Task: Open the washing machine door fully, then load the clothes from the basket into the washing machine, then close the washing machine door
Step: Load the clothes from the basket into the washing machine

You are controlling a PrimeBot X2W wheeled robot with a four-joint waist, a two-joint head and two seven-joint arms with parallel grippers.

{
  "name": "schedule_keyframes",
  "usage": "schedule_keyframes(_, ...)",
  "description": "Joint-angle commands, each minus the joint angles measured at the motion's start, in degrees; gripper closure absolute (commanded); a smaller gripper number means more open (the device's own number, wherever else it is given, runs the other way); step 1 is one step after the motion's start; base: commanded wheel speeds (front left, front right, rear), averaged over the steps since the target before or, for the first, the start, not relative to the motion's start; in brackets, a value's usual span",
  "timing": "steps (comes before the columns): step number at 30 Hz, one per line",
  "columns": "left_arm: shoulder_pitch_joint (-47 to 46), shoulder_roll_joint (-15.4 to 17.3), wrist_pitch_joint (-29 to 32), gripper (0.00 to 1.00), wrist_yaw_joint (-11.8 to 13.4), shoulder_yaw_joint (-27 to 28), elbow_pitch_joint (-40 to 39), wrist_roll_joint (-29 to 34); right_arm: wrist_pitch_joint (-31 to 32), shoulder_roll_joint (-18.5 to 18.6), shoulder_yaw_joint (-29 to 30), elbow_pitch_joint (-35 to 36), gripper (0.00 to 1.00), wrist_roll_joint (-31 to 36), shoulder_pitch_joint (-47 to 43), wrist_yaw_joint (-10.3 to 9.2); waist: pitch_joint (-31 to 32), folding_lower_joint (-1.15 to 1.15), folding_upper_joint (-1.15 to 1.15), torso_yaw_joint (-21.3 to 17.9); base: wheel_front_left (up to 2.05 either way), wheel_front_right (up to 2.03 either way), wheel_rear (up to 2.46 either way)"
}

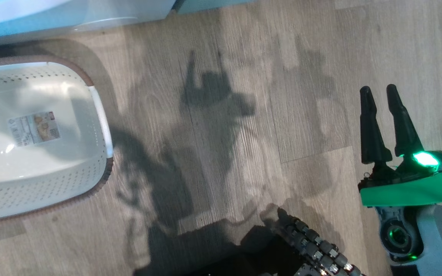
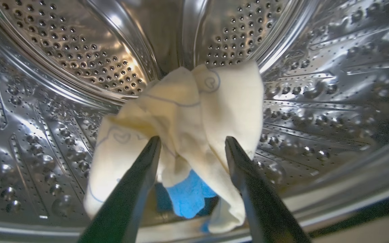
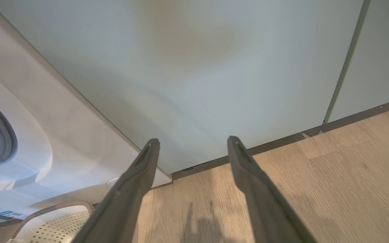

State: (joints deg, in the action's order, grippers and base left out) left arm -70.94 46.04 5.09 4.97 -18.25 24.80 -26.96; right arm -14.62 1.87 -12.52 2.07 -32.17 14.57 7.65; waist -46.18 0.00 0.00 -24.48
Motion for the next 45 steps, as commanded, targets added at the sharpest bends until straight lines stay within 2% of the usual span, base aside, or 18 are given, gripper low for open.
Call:
schedule_keyframes(1, 1.12, 2.76, -0.24, 0.0, 0.8, 2.74, -2.76, -0.51, -0.38, 1.0, -0.29, 1.2, 0.0, 0.52, -0.81, -0.16, 0.47, 0.0, 0.0, 0.5, 0.0, 0.0, 0.0)
schedule_keyframes(5, 7.38, 2.64, -1.51, 0.0, 2.99, 4.31, -7.79, -2.4, -0.38, 1.0, 0.63, 1.11, 0.0, 1.31, -0.87, -0.16, 1.64, 0.0, 0.0, 1.74, 0.0, 0.0, 0.0)
schedule_keyframes(13, 22.58, 1.19, -6.48, 0.0, 8.96, 7.75, -19.27, -4.94, -0.38, 1.0, 3.04, 0.74, 0.0, 4.3, -1.2, -0.16, 4.73, 0.0, 0.0, 5.23, 0.0, 0.0, 0.0)
schedule_keyframes(16, 28.04, -0.08, -8.55, 0.0, 10.9, 8.74, -23.25, -5.81, -0.38, 1.0, 4.18, 0.61, 0.0, 5.88, -1.46, -0.16, 6.1, 0.0, 0.0, 6.75, 0.0, 0.0, 0.0)
schedule_keyframes(17, 31.46, -0.92, -9.98, 0.0, 12.36, 9.02, -25.8, -5.69, -0.38, 1.0, 4.93, 0.64, 0.0, 7.14, -1.67, -0.16, 6.94, 0.0, 0.0, 7.94, 0.0, 0.0, 0.0)
schedule_keyframes(23, 40.56, -3.96, -14.08, 0.0, 15.59, 8.81, -31.34, -5.37, -0.38, 1.0, 6.91, 0.3, 0.0, 11.29, -2.88, -0.16, 10.42, 0.0, 0.0, 11.53, 0.0, 0.0, 0.0)
schedule_keyframes(33, 51.88, -9.99, -18.66, 0.0, 17.84, 6.3, -33.75, -4.69, -0.38, 1.0, 9.04, -0.97, 0.0, 17.22, -5.81, -0.16, 18.25, 0.0, 0.0, 17.23, 0.0, 0.0, 0.0)
schedule_keyframes(45, 61.96, -17.92, -20.05, 0.0, 17.06, 3.59, -31.23, -2.04, -0.38, 1.0, 10.69, -2.66, 0.0, 20.83, -11.02, -0.16, 29.05, 0.0, 0.0, 22.15, 0.0, 0.0, 0.0)
